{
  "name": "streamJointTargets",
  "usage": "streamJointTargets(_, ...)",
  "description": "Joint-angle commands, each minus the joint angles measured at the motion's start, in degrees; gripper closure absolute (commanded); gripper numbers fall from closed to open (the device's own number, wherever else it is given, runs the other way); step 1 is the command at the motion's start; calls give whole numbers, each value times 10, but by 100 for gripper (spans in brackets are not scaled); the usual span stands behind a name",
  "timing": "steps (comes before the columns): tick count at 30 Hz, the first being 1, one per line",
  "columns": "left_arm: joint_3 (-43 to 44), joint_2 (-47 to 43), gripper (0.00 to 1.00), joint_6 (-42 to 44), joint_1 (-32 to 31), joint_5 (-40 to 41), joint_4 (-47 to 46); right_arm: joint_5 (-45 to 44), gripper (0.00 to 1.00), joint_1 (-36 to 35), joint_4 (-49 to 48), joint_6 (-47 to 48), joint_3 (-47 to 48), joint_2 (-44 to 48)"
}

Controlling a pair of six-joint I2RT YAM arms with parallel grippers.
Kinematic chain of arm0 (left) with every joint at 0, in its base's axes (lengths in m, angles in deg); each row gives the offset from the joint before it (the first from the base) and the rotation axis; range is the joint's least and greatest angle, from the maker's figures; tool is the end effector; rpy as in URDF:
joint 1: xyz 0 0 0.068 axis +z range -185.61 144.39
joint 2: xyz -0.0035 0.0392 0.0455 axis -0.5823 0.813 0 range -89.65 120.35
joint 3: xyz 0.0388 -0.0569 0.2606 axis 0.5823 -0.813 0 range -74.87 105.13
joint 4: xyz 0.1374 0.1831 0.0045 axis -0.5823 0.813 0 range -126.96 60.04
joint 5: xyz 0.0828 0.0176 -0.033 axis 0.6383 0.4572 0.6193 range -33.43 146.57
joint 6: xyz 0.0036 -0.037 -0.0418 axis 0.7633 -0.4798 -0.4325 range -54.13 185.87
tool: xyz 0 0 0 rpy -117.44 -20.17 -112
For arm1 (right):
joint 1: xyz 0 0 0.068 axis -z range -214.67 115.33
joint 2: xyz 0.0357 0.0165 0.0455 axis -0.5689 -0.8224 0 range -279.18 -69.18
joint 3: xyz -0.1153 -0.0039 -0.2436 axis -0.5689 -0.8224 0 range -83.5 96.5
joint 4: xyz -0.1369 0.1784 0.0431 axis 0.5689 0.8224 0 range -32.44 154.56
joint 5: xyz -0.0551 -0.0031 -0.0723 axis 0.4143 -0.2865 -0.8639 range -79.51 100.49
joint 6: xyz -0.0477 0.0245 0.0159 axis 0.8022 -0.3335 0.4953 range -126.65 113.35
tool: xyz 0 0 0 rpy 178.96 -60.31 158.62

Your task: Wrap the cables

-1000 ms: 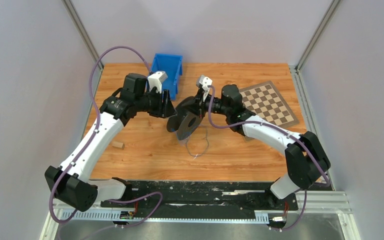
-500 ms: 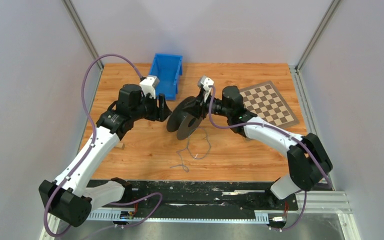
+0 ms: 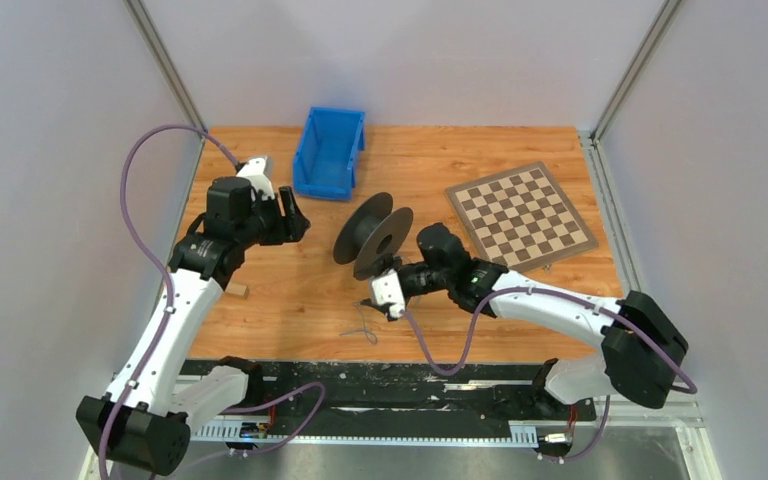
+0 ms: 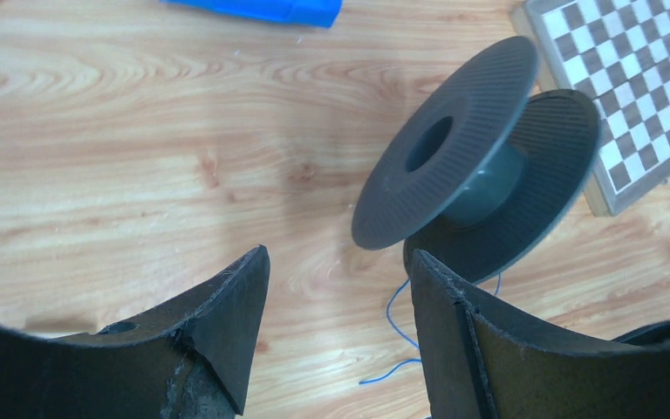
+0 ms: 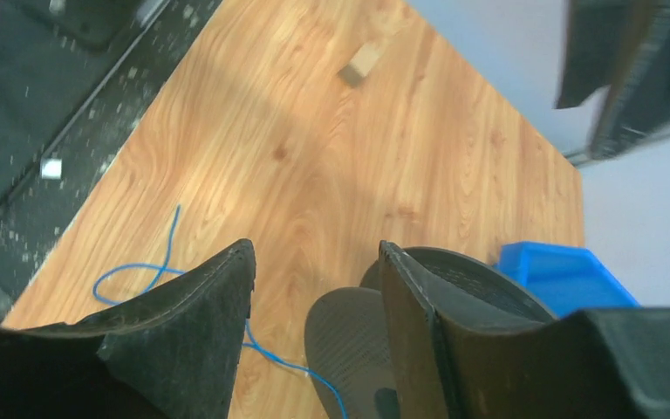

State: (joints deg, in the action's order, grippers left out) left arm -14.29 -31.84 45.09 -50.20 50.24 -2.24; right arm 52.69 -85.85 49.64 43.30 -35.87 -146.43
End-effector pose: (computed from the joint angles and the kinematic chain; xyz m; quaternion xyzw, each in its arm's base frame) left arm 0.1763 -0.0502 0.3447 -0.0204 0.8732 -0.1932 0.4470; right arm 0.1490 0.2266 0.2781 -0.7247 0.3344 0.3035 0.5205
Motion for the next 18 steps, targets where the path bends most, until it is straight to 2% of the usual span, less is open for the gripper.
streamJointTargets(1, -32, -14, 31, -34, 46, -40, 13, -71, 44, -59, 132, 253, 23, -39)
streamJointTargets(9, -90, -45, 29, -36, 66, -65, -2, -230, 43, -146, 236, 377, 48, -101)
streamJointTargets(18, -120, -62, 28, -31, 65, -67, -4, -312, 45, -199, 286, 421, 80, -175)
